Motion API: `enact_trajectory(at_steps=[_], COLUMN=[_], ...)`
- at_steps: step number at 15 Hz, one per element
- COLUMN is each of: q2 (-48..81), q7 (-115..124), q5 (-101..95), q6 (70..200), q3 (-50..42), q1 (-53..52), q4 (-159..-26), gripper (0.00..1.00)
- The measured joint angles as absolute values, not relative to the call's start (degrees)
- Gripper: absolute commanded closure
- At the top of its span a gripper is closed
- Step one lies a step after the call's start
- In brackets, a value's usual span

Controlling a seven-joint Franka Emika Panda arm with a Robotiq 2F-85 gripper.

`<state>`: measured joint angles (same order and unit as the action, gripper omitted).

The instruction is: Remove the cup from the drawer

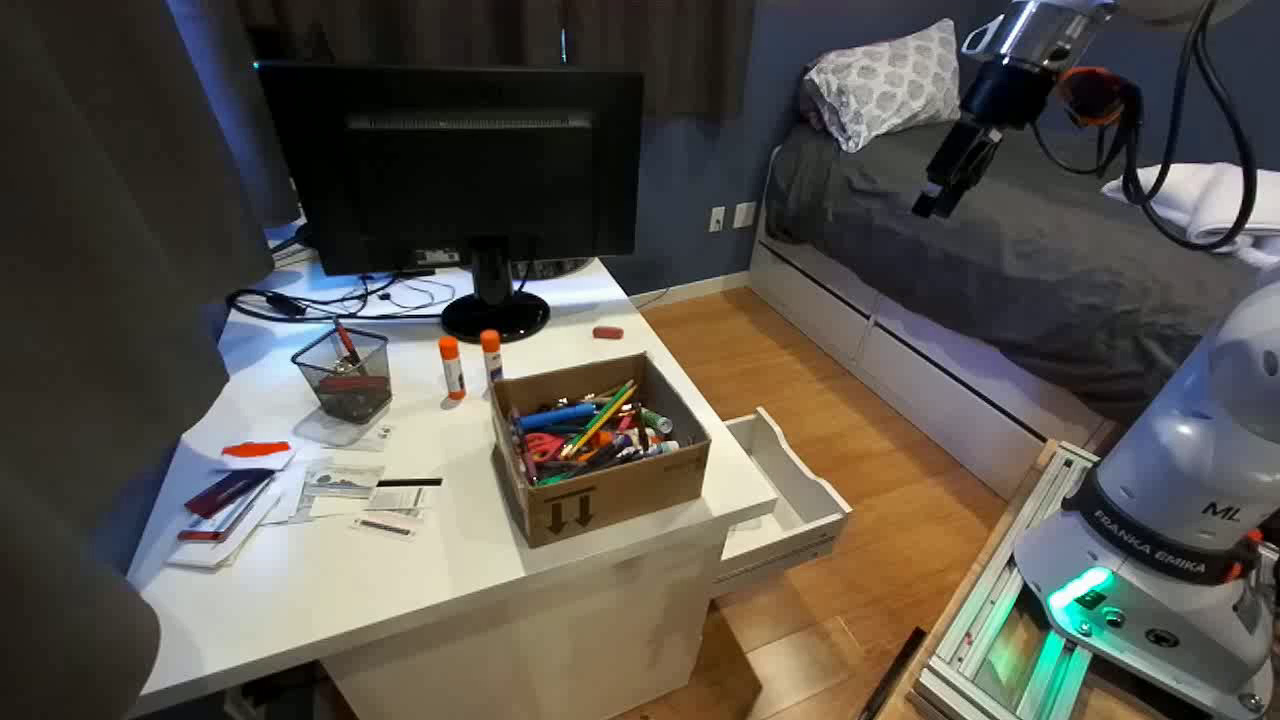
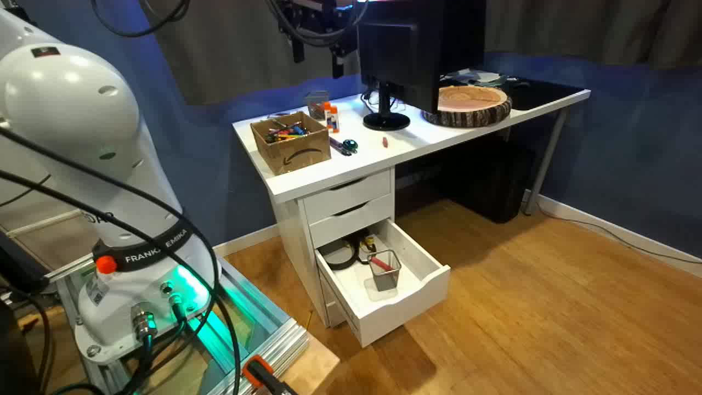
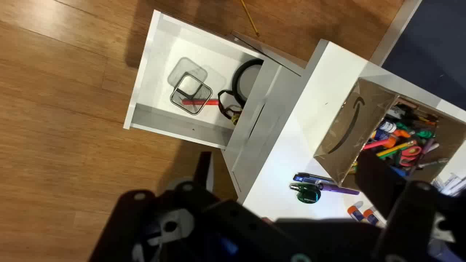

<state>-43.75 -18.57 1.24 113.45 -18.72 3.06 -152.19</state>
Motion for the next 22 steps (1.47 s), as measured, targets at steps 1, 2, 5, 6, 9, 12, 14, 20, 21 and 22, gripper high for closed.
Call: enact_trajectory(at_steps=[1,2,5,6,9,12,14,20,21,22], q2=[-43.75,-43.75,-43.75,-43.75,-43.50,-40.26,-35.93,-17.02,-13.66,-10.18], q7=[-18.57,-18.57,-18.57,-18.57,-18.57,-18.51,-17.96,-16.12,-16.16,-16.34], q5=[1.24,1.24,1.24,1.23,1.24,1.58,2.19,9.69,11.92,14.56], q6=[113.45,113.45,113.45,113.45,113.46,117.12,123.49,144.17,147.08,150.29], q3=[-18.72,-18.71,-18.71,-18.71,-18.64,-18.54,-18.48,-18.75,-18.78,-18.77], q1=[3.06,3.06,3.06,3.06,3.08,3.00,2.97,2.96,2.88,2.72], q4=[-152.19,-152.19,-152.19,-152.19,-152.22,-153.98,-156.27,-158.58,-158.42,-158.23], gripper=[0.00,0.00,0.00,0.00,0.00,0.00,0.00,0.00,0.00,0.00])
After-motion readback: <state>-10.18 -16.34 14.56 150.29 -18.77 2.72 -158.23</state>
